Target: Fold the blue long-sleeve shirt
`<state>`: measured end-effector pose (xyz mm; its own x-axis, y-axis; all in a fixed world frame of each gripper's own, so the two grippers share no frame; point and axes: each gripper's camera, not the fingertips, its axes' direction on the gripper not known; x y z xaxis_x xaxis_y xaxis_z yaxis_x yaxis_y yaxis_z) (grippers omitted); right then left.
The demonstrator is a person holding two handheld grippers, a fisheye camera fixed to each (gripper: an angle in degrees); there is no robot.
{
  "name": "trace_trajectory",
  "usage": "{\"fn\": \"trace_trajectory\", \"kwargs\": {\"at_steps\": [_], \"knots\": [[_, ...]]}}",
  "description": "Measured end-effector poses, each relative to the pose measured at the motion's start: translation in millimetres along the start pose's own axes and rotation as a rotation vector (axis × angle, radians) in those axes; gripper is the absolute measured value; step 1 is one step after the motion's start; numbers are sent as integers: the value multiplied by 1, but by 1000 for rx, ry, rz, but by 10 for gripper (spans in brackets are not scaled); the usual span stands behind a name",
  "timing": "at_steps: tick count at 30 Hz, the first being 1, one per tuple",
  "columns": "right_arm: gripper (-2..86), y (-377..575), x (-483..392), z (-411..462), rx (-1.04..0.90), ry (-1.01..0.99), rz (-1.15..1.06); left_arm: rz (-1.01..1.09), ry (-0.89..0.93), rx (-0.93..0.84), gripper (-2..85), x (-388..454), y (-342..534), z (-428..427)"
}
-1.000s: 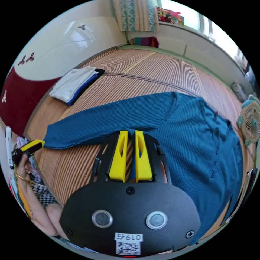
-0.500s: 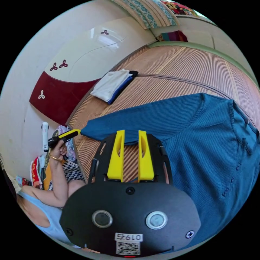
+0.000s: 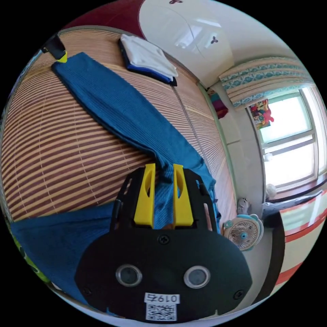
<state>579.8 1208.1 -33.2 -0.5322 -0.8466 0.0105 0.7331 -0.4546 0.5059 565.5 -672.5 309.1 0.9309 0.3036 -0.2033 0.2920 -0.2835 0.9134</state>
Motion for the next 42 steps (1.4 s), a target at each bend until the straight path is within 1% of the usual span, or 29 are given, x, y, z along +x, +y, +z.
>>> {"fn": "trace_trajectory", "kwargs": {"at_steps": [2,3,7,8,10,12,15,17,19,20,25,27,30,32,35,37,40,42], "knots": [[65,2,-9,15,-32,-56,33,5,-137,-47,9,1,-7,13],[59,4,-10,17,-33,-69,49,6,-143,-38,9,0,-9,13],[73,24,-12,22,15,-219,152,-4,-201,2,12,-4,-22,16],[77,33,-14,22,36,-264,166,5,-192,0,13,-3,-23,18],[78,48,-17,20,62,-301,196,25,-205,-6,15,-1,-23,16],[78,65,-20,15,103,-326,241,8,-199,44,16,-3,-21,8],[76,100,-20,4,171,-384,361,-79,-167,176,21,-17,-16,-11],[73,136,-21,-8,224,-465,461,-130,-48,239,34,-34,-13,-15],[68,167,-26,-17,254,-516,522,-119,83,212,52,-44,-18,-6],[65,189,-32,-20,256,-545,546,-132,100,187,68,-47,-23,0],[54,266,-59,-22,214,-520,613,-177,12,186,79,-45,-47,15],[52,289,-69,-21,221,-525,649,-143,-22,172,75,-40,-60,21],[50,316,-85,-16,236,-517,704,-92,-100,59,56,-32,-79,41],[48,331,-95,-8,254,-528,744,-24,-230,75,32,-22,-85,48],[44,346,-104,-2,284,-504,768,6,-318,103,20,-20,-95,53],[43,354,-110,0,309,-477,767,5,-317,114,17,-22,-102,55],[48,371,-119,8,346,-489,795,-15,-321,100,17,-24,-110,54],[50,384,-125,16,367,-505,826,-56,-261,131,20,-30,-111,49]]}}
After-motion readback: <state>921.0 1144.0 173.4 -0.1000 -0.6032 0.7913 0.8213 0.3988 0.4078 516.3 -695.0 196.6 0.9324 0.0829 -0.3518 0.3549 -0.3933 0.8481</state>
